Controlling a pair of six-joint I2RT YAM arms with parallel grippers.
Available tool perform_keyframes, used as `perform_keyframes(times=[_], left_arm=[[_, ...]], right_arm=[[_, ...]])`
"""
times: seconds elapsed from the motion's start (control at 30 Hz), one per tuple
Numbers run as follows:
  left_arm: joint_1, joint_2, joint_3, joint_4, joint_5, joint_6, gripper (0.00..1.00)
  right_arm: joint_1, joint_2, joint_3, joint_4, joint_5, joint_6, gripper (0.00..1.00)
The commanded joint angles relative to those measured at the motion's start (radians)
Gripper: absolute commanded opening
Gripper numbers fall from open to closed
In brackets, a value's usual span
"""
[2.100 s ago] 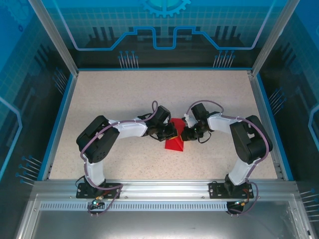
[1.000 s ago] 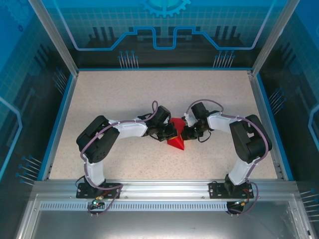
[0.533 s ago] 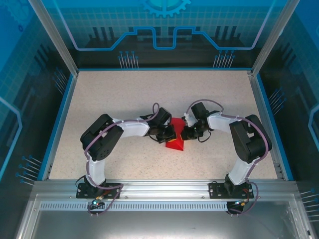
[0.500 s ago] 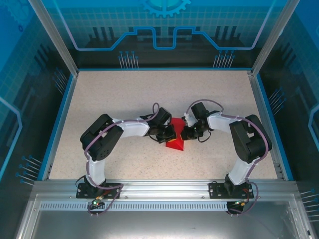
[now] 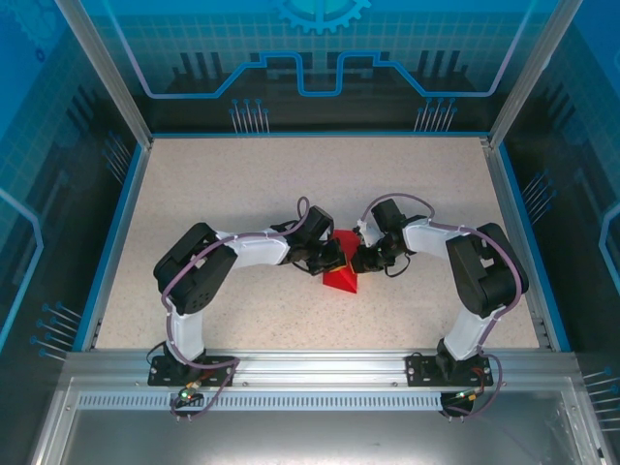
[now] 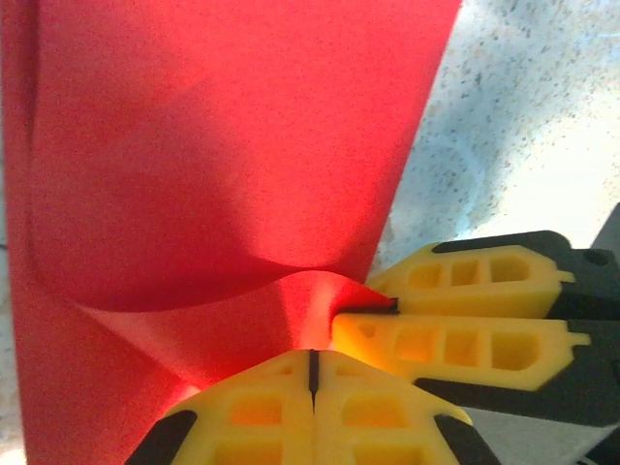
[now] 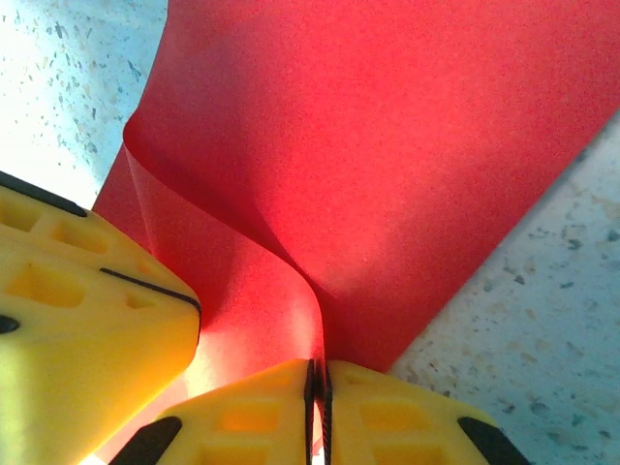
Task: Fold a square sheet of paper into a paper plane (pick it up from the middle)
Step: Fold the triangle a second time at the center of the table.
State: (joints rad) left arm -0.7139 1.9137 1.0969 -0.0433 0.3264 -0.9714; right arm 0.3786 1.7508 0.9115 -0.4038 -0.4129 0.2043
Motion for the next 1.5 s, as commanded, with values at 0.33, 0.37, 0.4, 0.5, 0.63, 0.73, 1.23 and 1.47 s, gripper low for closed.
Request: perform_keyframes(times=[0.33,0.37,0.4,0.5,0.63,0.73,1.23,1.47], left_arm=[[-0.007,0.058,0.034,-0.103,-0.007,0.007,0.0],[-0.007,0.063,0.032,-0.111,-0.008,0.008,0.0],[-0.008,0.067,0.027,-0.117,-0.011,0.008,0.0],[-0.007,0.074,0.013,-0.123,-0.018,0.012,0.0],[-0.01,0.08,0.006,-0.116,-0.015,0.015,0.0],[-0.009,0.081,0.005,-0.114,-0.014,0.02,0.0],[-0.013,0.085,-0.002,-0.065,0.0,0.026,0.0],[-0.012,0.084,0.0,-0.053,0.008,0.03,0.0]], right_arm=[[-0.012,0.016,0.016,-0.03,-0.026,-0.017,0.14],[-0.012,0.018,0.016,-0.03,-0.027,-0.018,0.13],[-0.012,0.017,0.016,-0.03,-0.027,-0.019,0.14],[-0.012,0.017,0.018,-0.03,-0.034,-0.018,0.14],[-0.013,0.019,0.018,-0.03,-0.043,-0.015,0.15],[-0.012,0.012,0.022,-0.037,-0.043,-0.011,0.16],[0.04,-0.202,-0.087,0.011,-0.145,0.213,0.18],[0.109,-0.131,-0.112,0.064,-0.118,0.283,0.12]])
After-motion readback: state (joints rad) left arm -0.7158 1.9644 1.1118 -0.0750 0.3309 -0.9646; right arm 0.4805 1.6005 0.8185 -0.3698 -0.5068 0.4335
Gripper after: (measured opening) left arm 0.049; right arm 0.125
